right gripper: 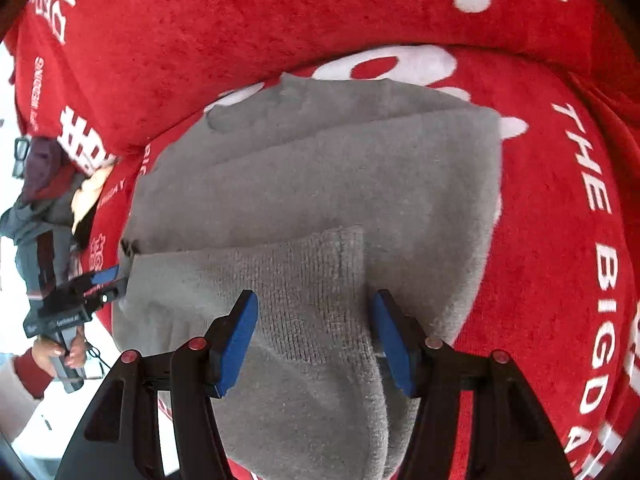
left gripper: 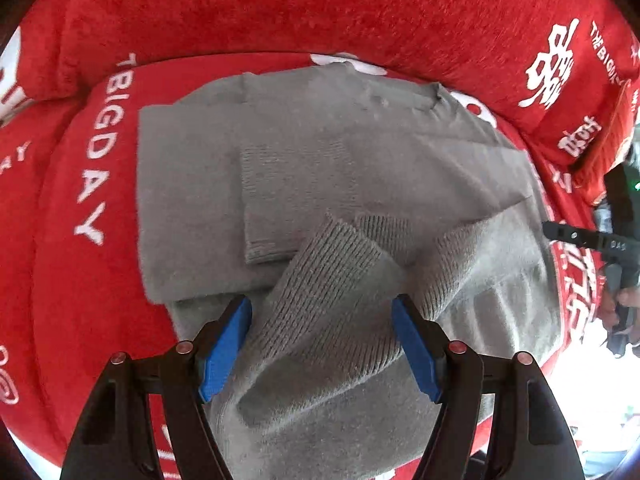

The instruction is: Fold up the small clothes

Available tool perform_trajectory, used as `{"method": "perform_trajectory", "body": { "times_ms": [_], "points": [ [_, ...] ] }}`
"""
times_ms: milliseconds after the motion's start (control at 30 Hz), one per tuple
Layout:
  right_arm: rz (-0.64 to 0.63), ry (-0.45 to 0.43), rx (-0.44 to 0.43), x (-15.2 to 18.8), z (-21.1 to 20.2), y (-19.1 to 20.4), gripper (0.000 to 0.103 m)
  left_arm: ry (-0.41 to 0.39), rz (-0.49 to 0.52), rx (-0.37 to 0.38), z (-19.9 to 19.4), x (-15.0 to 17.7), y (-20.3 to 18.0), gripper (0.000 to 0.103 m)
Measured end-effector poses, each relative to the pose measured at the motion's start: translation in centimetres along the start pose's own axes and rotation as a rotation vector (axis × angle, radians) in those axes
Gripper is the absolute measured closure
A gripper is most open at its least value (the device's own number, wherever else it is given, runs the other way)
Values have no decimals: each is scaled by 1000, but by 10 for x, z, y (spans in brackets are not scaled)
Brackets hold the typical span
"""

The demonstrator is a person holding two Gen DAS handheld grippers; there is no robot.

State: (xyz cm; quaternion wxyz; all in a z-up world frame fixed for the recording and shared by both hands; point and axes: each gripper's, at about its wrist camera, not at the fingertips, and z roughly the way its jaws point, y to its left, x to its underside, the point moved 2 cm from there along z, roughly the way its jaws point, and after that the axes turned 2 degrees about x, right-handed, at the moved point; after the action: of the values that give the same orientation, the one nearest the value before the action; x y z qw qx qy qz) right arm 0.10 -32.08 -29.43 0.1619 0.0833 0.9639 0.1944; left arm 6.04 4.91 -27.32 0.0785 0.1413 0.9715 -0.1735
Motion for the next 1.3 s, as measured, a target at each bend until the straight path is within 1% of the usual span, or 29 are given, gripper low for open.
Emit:
{"method": "perform_trajectory", "body": {
  "times_ms": [100, 133, 167, 200, 233, 267, 300, 333, 367, 467, 567, 667, 767, 833, 867, 900, 933, 1033, 1167, 1267, 1300],
  "points": [
    [57, -4, -8, 5, -1, -4, 39, 32, -7, 47, 6, -4, 2, 30],
    [74, 4, -18, 7, 1, -5, 39, 34, 3, 58, 6, -4, 0, 37],
    [85, 10, -18, 9, 5, -6, 39, 36, 26, 64, 6, -3, -4, 49],
    [85, 9, -11, 8, 7, -5, 39, 43, 43, 65, 7, -2, -7, 83],
    [77, 8, -6, 7, 9, -3, 41, 61, 52, 80, 8, -1, -9, 95],
    [67, 8, 2, 6, 10, 0, 67, 55, 47, 98, 5, 2, -9, 95],
    [55, 15, 5, 6, 11, 4, 96, 32, 44, 117, -2, 2, -10, 95],
    [61, 26, 8, 6, 10, 7, 96, 11, 39, 133, -10, 2, -10, 95],
    [64, 17, 7, 8, 7, 9, 97, -10, 30, 144, -18, 2, -10, 95],
    [47, -35, 20, 10, -14, 19, 97, -98, -13, 173, -50, -5, -5, 95],
    [55, -108, 9, 8, -49, 29, 97, -165, -46, 188, -75, -21, 2, 95],
    [21, -160, 30, -4, -71, 40, 97, -215, -54, 192, -85, -42, 5, 95],
    [-35, -207, 63, -35, -83, 50, 97, -257, -57, 158, -81, -70, 11, 95],
    [-60, -217, 76, -56, -79, 54, 97, -281, -71, 131, -72, -87, 18, 95],
    [-68, -218, 84, -66, -76, 55, 97, -285, -83, 105, -62, -97, 24, 95],
    [-78, -216, 98, -77, -70, 54, 97, -284, -98, 94, -53, -104, 28, 95],
    [-85, -212, 112, -90, -60, 51, 97, -279, -124, 82, -39, -112, 34, 95],
    [-71, -181, 141, -119, -26, 38, 97, -256, -152, 36, -9, -124, 44, 95],
    [-65, -126, 195, -135, 16, 20, 97, -215, -154, -39, 24, -130, 54, 95],
    [-42, -75, 232, -136, 46, 3, 97, -225, -163, -95, 29, -128, 60, 94],
    [-36, -72, 236, -136, 52, -1, 97, -222, -184, -112, 29, -129, 64, 82]
  ]
}}
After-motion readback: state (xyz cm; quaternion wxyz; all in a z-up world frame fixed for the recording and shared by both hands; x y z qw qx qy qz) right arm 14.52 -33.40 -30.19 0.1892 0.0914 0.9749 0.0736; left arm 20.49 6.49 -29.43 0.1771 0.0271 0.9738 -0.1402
